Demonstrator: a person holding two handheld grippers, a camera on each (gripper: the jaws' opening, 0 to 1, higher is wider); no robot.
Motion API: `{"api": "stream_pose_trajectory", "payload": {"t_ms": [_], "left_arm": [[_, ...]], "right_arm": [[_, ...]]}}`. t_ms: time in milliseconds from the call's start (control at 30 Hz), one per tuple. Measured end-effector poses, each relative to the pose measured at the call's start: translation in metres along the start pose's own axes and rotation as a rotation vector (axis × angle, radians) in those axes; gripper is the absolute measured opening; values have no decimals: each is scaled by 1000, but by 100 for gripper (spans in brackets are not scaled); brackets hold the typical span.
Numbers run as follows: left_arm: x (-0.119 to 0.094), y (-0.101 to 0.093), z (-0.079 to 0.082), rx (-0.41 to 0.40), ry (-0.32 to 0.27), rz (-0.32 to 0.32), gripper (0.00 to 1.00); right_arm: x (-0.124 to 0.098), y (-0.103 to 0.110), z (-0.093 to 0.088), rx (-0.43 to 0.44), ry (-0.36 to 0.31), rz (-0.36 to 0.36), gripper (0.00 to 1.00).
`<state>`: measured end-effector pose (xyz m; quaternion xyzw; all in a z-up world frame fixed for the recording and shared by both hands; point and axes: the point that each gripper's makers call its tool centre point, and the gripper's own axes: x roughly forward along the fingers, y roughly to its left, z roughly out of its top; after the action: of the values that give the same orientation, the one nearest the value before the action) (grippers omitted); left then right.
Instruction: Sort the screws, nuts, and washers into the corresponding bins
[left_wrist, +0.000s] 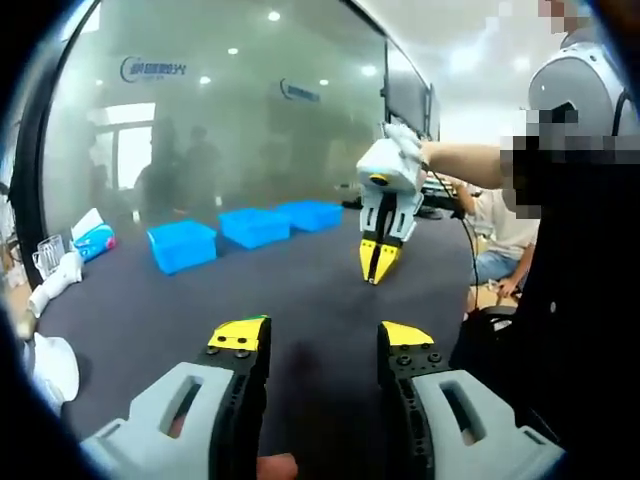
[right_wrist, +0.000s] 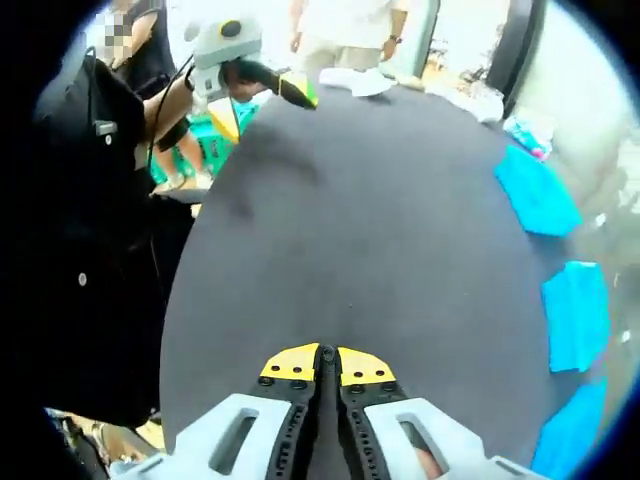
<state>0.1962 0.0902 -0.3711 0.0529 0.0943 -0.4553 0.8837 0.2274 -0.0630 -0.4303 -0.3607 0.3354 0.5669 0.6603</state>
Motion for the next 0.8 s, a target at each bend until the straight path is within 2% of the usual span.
{"api": "stream_pose_trajectory", "payload": {"t_ms": [233, 267, 400, 533, 667, 800], "left_arm": [[0, 4, 5, 2, -12, 13, 41], [0, 4, 5, 2, -13, 14, 41], [2, 4, 8, 8, -15, 12, 41], [6, 1, 11, 11, -18, 4, 41], [9, -3, 14, 19, -16, -7, 41], [11, -3, 15, 24, -13, -8, 41]], "right_arm": [[-33, -7, -1, 115, -192, -150, 3], [-39, -8, -4, 130, -211, -173, 0], [-55, -8, -15, 175, -285, -250, 0], [-63, -13, -31, 220, -306, -296, 0], [-78, -12, -33, 265, -373, -340, 0], [-103, -15, -29, 313, -490, -434, 0]]}}
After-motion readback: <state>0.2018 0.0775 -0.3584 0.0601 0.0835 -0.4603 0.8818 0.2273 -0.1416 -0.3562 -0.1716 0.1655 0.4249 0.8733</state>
